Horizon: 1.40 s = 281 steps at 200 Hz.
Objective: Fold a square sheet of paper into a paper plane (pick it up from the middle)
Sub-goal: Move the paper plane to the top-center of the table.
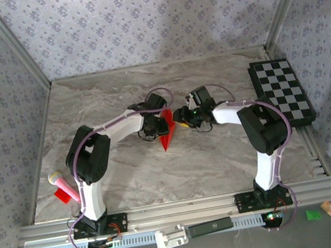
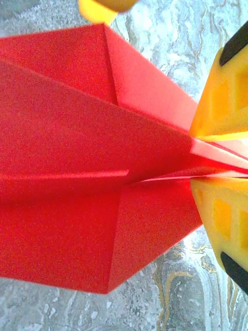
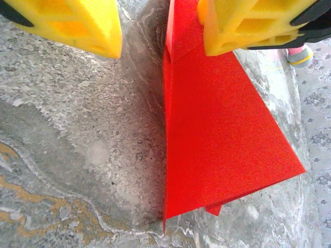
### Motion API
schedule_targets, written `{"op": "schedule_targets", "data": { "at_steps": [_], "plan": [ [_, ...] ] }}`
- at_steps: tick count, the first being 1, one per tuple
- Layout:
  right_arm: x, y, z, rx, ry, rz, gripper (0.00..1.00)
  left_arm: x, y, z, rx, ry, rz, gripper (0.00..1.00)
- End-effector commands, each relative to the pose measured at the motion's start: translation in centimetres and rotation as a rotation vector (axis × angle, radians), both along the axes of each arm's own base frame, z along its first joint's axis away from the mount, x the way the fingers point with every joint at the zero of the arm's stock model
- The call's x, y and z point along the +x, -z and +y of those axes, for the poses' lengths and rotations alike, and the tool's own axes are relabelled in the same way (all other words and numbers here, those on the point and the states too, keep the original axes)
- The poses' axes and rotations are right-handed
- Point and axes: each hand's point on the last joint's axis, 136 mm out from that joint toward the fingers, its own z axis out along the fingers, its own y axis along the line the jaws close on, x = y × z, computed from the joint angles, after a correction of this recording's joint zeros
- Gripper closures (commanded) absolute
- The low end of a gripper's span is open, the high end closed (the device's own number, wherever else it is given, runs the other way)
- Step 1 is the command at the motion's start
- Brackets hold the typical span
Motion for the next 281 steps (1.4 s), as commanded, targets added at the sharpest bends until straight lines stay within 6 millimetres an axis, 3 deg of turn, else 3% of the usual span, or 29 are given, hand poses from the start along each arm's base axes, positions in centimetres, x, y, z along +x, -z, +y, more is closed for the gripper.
{"op": "schedule_targets", "data": {
  "at_steps": [1,68,109,128,158,204,239,281],
  "plan": [
    [0.1,-0.6,-0.6,-0.014,0.009,-0.027,0.53,-0.4,0.8,0.5,0.06,0.027,0.031,0.76],
    [0.1,-0.6,-0.8,-0.01,0.013,-0.023,0.53,-0.2,1.1,0.4,0.079,0.04,0.03,0.78],
    [0.0,-0.6,-1.3,-0.018,0.022,-0.027,0.5,0.5,0.7,0.6,0.099,0.044,0.004,0.86],
    [0.1,-0.9,-1.9,-0.037,0.025,-0.05,0.45,0.6,0.2,1.2,0.13,0.051,-0.006,0.89],
    [0.3,-1.8,-3.9,-0.134,0.047,-0.123,0.36,2.8,-1.1,1.8,0.144,0.056,-0.058,0.93],
    [0.4,-2.8,-7.3,-0.247,0.1,-0.189,0.35,7.9,-1.7,2.2,0.169,0.068,-0.138,0.97],
    [0.2,-2.4,-7.9,-0.247,0.11,-0.175,0.34,11.0,-1.2,1.8,0.214,0.085,-0.16,0.97],
    [0.1,-1.9,-7.7,-0.226,0.103,-0.151,0.35,12.4,-0.5,1.0,0.227,0.089,-0.148,0.95]
  ]
}}
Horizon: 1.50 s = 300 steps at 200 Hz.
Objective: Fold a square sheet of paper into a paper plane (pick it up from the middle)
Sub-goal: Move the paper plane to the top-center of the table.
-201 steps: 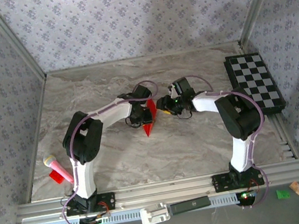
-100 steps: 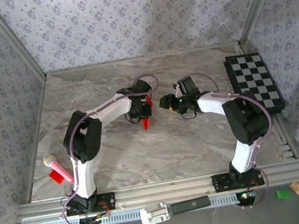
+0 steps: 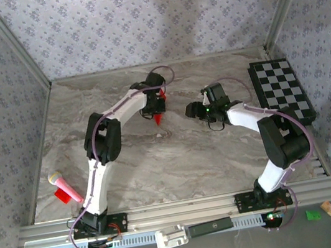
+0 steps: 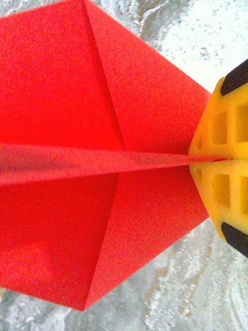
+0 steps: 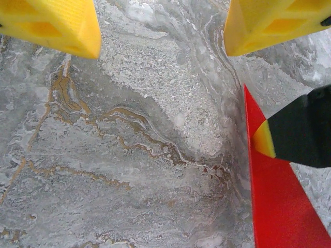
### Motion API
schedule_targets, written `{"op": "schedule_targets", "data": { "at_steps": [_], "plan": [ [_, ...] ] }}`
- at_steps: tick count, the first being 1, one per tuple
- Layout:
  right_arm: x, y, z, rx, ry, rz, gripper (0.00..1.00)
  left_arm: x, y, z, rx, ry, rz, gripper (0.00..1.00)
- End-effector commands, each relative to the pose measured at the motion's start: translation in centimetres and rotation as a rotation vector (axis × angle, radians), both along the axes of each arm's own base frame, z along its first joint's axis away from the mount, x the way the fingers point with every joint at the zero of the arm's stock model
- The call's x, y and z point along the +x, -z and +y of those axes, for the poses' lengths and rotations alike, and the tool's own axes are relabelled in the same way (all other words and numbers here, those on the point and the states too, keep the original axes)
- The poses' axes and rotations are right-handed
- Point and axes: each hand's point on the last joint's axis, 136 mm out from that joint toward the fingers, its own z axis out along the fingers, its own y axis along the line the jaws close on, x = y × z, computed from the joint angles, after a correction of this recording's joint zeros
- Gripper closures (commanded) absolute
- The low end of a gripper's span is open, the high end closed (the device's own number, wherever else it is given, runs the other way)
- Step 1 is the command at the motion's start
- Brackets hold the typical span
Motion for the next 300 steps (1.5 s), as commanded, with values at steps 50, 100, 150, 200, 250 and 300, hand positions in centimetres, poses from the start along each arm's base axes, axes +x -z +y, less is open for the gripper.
{"op": "schedule_targets", "data": {
  "at_steps": [50,100,150,200,250,300],
  "plan": [
    [-0.4,1.0,-0.2,0.013,-0.018,0.039,0.35,0.7,0.6,0.4,0.063,-0.028,0.015,0.86],
    [-0.4,1.3,-0.1,0.026,-0.021,0.048,0.36,0.6,1.3,0.5,0.068,-0.042,0.028,0.85],
    [-0.3,1.5,-0.2,0.019,-0.018,0.053,0.35,0.4,2.3,0.5,0.072,-0.059,0.053,0.82],
    [-0.2,1.1,-0.5,0.002,-0.012,0.032,0.29,-0.3,4.0,0.9,0.093,-0.082,0.099,0.72],
    [-0.2,0.4,-1.1,-0.032,-0.011,-0.004,0.17,-0.5,4.7,1.0,0.095,-0.097,0.114,0.62],
    [-0.4,0.5,-1.4,-0.061,-0.012,-0.008,0.07,-0.7,5.5,1.1,0.096,-0.111,0.13,0.58]
  ]
}}
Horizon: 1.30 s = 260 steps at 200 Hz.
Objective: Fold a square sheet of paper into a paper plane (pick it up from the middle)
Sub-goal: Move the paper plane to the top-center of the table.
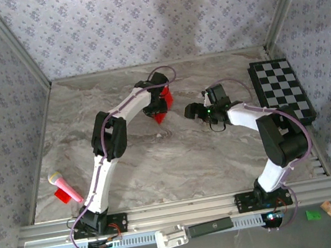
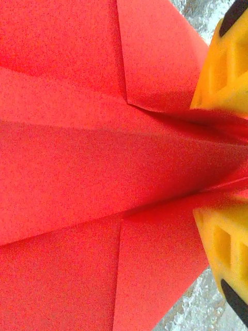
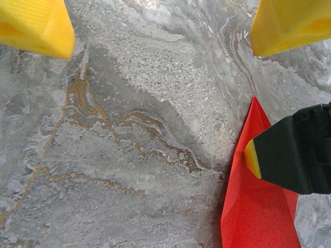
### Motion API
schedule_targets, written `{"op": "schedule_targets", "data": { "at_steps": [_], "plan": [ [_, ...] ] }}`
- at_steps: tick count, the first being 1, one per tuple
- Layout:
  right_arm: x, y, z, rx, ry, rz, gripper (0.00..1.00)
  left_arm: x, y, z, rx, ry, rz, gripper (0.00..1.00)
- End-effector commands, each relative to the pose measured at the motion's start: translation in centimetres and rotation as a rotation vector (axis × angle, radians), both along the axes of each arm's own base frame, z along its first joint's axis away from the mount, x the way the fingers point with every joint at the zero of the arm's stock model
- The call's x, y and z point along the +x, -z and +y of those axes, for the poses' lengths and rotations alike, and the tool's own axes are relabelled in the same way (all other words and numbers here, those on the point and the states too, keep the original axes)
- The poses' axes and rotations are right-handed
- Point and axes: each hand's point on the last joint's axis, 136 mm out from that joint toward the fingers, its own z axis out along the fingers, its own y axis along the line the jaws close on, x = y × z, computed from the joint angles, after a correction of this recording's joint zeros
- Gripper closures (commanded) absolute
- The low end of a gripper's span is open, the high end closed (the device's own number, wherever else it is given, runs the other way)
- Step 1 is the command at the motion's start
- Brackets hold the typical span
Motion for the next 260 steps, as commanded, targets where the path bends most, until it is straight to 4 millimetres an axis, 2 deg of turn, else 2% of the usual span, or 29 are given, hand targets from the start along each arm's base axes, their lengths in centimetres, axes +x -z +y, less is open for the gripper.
{"op": "schedule_targets", "data": {
  "at_steps": [1,62,84,98,158,260],
  "plan": [
    [-0.2,-0.6,-0.7,-0.034,0.004,-0.021,0.07,-1.5,3.6,1.1,0.062,-0.017,0.095,0.58],
    [-0.2,-0.6,-0.9,-0.041,0.008,-0.02,0.04,-1.8,4.3,1.0,0.049,-0.037,0.115,0.57],
    [-0.3,-0.5,-0.7,-0.036,0.004,-0.015,0.04,-1.7,3.9,0.6,0.021,-0.045,0.115,0.58],
    [-0.3,-0.5,-0.7,-0.035,0.004,-0.014,0.04,-1.4,3.1,0.3,0.0,-0.042,0.102,0.58],
    [-0.1,-0.8,-0.6,-0.027,0.006,-0.019,0.04,0.3,-3.3,-0.3,-0.056,-0.039,-0.021,0.55],
    [0.0,-1.2,-0.7,-0.035,0.016,-0.025,0.04,0.4,-7.6,-0.2,-0.096,-0.057,-0.091,0.51]
  ]
}}
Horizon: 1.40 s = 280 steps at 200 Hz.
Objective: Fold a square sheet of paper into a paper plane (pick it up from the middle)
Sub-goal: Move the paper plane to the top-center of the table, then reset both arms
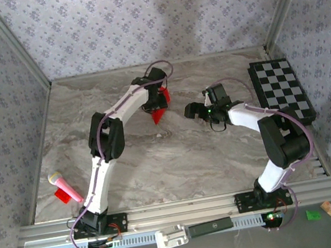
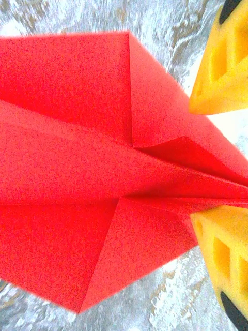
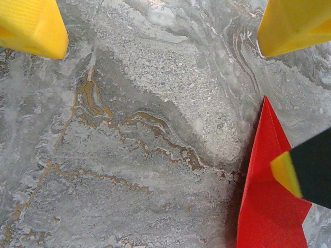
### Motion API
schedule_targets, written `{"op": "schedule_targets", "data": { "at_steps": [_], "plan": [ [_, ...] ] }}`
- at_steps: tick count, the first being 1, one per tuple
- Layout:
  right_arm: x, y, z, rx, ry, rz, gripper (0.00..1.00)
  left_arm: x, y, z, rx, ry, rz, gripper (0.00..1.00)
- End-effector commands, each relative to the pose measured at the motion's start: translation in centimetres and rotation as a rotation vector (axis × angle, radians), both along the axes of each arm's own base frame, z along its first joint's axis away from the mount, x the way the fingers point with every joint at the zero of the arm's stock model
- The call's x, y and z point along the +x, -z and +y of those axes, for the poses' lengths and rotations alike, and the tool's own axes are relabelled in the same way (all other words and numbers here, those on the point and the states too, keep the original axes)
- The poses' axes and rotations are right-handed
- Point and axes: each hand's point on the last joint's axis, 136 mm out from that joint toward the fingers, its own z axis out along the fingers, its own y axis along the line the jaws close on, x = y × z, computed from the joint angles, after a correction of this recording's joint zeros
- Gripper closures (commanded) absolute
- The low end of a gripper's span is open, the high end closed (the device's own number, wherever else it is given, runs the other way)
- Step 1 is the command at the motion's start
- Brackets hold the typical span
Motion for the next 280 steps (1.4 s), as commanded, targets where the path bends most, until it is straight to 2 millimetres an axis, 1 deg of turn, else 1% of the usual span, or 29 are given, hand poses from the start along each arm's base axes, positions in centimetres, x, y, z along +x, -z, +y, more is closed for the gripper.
{"op": "schedule_targets", "data": {
  "at_steps": [1,26,45,63,79,80,83,95,96,109,116,122,133,135,137,143,152,160,165,184,203,204,211,219,225,237,252,266,280],
  "plan": [
    [0.0,-0.9,-0.4,-0.015,0.01,-0.017,0.04,0.1,-3.9,0.4,-0.027,-0.022,-0.051,0.51],
    [0.0,-1.1,-0.5,-0.017,0.011,-0.022,0.04,0.1,-5.0,0.7,-0.039,-0.027,-0.071,0.5],
    [0.1,-1.6,-0.7,-0.024,0.012,-0.034,0.04,0.2,-6.5,1.0,-0.059,-0.033,-0.103,0.5],
    [0.4,-2.5,-1.1,-0.045,0.013,-0.06,0.03,0.2,-9.2,1.7,-0.086,-0.041,-0.162,0.48],
    [0.7,-3.8,-1.8,-0.084,0.014,-0.101,0.03,0.2,-12.1,3.0,-0.103,-0.061,-0.236,0.46],
    [0.8,-3.9,-1.8,-0.087,0.014,-0.106,0.03,0.3,-12.4,3.2,-0.104,-0.062,-0.242,0.45],
    [0.9,-4.3,-2.0,-0.096,0.015,-0.117,0.03,0.0,-12.3,3.6,-0.097,-0.067,-0.244,0.45],
    [1.3,-5.7,-2.8,-0.144,0.018,-0.169,0.02,-0.2,-14.4,5.3,-0.094,-0.091,-0.305,0.42],
    [1.3,-5.9,-2.9,-0.149,0.019,-0.174,0.02,-0.3,-14.4,5.5,-0.091,-0.094,-0.305,0.42],
    [1.7,-7.8,-4.0,-0.215,0.026,-0.244,0.0,-0.8,-16.6,7.7,-0.078,-0.127,-0.377,0.37],
    [1.8,-9.0,-4.6,-0.252,0.032,-0.286,0.0,-1.4,-17.3,9.2,-0.059,-0.146,-0.404,0.34],
    [1.9,-9.8,-5.1,-0.282,0.034,-0.318,0.0,-1.5,-18.2,10.4,-0.053,-0.171,-0.452,0.28],
    [1.9,-11.2,-6.0,-0.325,0.039,-0.372,0.0,-2.4,-19.3,13.0,-0.015,-0.218,-0.517,0.18],
    [1.8,-11.5,-6.2,-0.329,0.04,-0.383,0.0,-2.5,-19.2,13.5,-0.003,-0.226,-0.524,0.17],
    [1.8,-11.8,-6.3,-0.334,0.038,-0.394,0.0,-2.6,-19.7,14.0,0.0,-0.236,-0.542,0.15],
    [1.7,-12.5,-6.9,-0.356,0.051,-0.422,0.0,-3.2,-19.5,15.4,0.029,-0.257,-0.562,0.11],
    [1.5,-13.3,-7.8,-0.388,0.074,-0.462,0.0,-4.3,-20.0,17.5,0.051,-0.292,-0.604,0.04],
    [1.2,-13.8,-8.7,-0.42,0.095,-0.488,0.0,-5.1,-19.9,19.4,0.07,-0.329,-0.627,0.0],
    [1.1,-14.0,-9.3,-0.438,0.112,-0.499,0.0,-5.7,-19.9,20.7,0.081,-0.359,-0.642,0.0],
    [0.4,-14.1,-12.0,-0.517,0.216,-0.507,0.0,-8.0,-18.3,25.6,0.121,-0.465,-0.673,0.0],
    [-0.3,-12.8,-15.2,-0.6,0.329,-0.47,0.0,-10.3,-16.0,30.4,0.182,-0.565,-0.717,0.0],
    [-0.3,-12.7,-15.4,-0.604,0.332,-0.467,0.0,-10.4,-16.1,30.6,0.182,-0.569,-0.725,0.0],
    [-0.4,-12.2,-16.4,-0.64,0.357,-0.476,0.0,-11.4,-14.6,32.1,0.214,-0.582,-0.726,0.0],
    [-0.5,-11.4,-17.1,-0.67,0.374,-0.488,0.0,-12.3,-13.4,33.3,0.242,-0.597,-0.735,0.0],
    [-0.6,-11.0,-17.7,-0.692,0.387,-0.501,0.0,-12.8,-12.8,34.3,0.265,-0.607,-0.751,0.0],
    [-1.0,-9.5,-18.9,-0.719,0.426,-0.49,0.0,-13.8,-11.5,35.6,0.311,-0.608,-0.768,0.0],
    [-1.3,-8.1,-20.4,-0.741,0.463,-0.469,0.0,-14.6,-9.7,36.6,0.336,-0.599,-0.773,0.0],
    [-1.6,-6.6,-21.3,-0.75,0.471,-0.462,0.0,-14.7,-8.3,36.9,0.326,-0.586,-0.769,0.0],
    [-1.4,-5.6,-21.3,-0.741,0.449,-0.492,0.0,-14.3,-7.2,36.6,0.297,-0.555,-0.782,0.0]
  ]
}}
